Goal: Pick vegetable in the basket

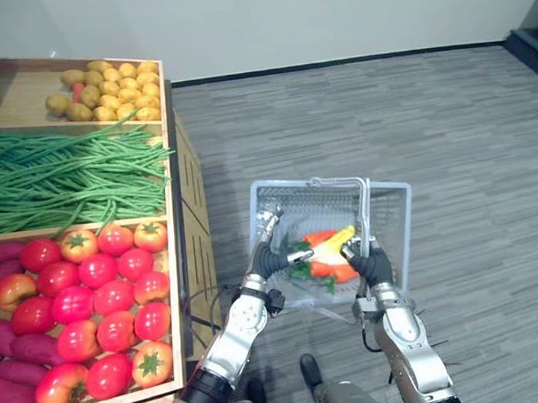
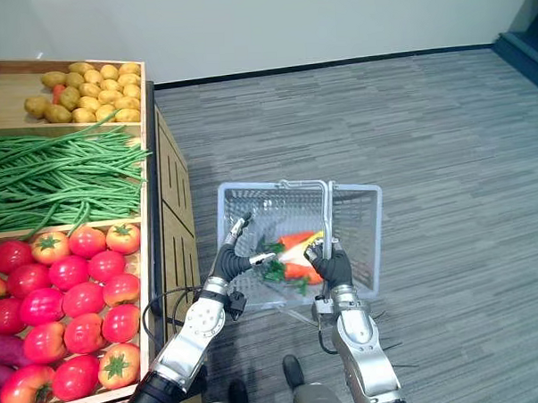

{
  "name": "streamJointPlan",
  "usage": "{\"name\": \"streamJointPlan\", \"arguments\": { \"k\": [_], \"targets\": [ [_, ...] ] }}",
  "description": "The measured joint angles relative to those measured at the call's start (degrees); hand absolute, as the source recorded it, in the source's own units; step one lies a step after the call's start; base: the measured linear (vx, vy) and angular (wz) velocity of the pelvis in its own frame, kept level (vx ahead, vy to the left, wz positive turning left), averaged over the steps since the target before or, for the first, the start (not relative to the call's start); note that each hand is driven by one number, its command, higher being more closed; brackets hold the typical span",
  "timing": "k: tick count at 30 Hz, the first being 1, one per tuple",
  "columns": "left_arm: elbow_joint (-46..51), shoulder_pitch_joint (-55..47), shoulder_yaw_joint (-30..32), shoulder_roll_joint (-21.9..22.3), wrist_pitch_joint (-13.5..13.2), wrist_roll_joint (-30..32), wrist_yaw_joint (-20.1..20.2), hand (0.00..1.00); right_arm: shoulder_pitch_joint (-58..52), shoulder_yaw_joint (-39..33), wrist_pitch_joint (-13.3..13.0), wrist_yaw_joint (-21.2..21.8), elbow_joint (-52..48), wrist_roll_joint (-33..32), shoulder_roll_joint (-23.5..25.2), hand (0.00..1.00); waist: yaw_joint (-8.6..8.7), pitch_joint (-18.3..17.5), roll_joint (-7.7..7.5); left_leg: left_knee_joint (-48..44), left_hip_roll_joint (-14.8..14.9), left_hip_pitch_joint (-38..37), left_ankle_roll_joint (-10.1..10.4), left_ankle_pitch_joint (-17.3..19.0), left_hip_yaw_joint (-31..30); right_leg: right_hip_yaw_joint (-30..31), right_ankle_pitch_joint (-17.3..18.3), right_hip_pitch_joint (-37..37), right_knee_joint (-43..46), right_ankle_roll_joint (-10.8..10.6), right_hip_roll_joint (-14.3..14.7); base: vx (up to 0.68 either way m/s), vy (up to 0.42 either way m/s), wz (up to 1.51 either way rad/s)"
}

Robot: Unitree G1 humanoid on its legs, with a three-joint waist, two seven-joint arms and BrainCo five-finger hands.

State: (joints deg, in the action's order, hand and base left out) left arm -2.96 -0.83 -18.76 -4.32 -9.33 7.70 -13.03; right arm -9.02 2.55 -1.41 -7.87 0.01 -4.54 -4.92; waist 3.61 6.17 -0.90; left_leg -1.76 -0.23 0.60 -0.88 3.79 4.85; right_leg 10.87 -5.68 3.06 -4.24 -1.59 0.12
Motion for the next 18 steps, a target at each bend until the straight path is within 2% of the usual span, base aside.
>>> {"name": "streamJointPlan", "arguments": {
  "k": [4, 7, 11, 14, 18],
  "targets": [
    [3.41, -5.21, 4.02, -2.66, -1.30, -5.40, 3.17, 0.00, -0.25, -5.04, 0.13, -0.77, 4.23, 0.86, 0.06, 1.00, -1.18, -0.02, 0.04, -0.01, -0.10, -0.12, -0.12, -0.21, -0.38, -0.60, 0.00, -0.40, -0.02, 0.00, -0.16, -0.01, 0.026, 0.08],
    [3.36, -9.48, 10.70, -2.75, -1.33, -9.97, 4.30, 0.00, -0.60, -9.50, 0.26, -0.81, 7.91, 0.94, 0.13, 1.00, -1.44, -0.18, 0.02, 0.24, -0.27, -0.34, -0.21, -0.35, -1.41, -1.57, 0.05, -0.96, -0.13, -0.04, -0.36, -0.03, 0.027, 0.17],
    [-3.85, -10.68, 17.79, -2.97, -1.09, -10.02, 4.35, 0.00, -1.58, -12.67, 0.25, -0.65, 11.92, 0.94, 0.11, 1.00, -1.47, -1.06, 0.04, 1.91, -0.51, -0.46, 0.26, -1.70, -3.20, -3.56, 0.20, -0.95, -0.15, -0.23, -0.61, -0.03, 0.012, 0.22],
    [-10.03, -10.85, 20.66, -3.31, 0.13, -9.02, 4.40, 0.00, -1.61, -13.75, 0.26, 0.29, 15.85, 0.93, 0.09, 1.00, -1.66, -1.40, 0.07, 1.99, -0.47, -0.48, 0.40, -2.00, -3.37, -4.09, 0.20, -1.04, -0.14, -0.24, -0.65, -0.03, 0.010, 0.09],
    [-13.90, -10.97, 21.64, -3.27, 0.38, -5.28, 5.43, 0.00, -2.18, -13.75, 0.29, 1.45, 18.27, 1.03, 0.12, 1.00, -1.89, -1.40, 0.07, 3.10, -0.47, -0.91, 0.59, -2.76, -3.37, -4.48, 0.43, -1.02, -0.14, -0.57, -0.67, -0.02, 0.006, 0.04]
  ]
}}
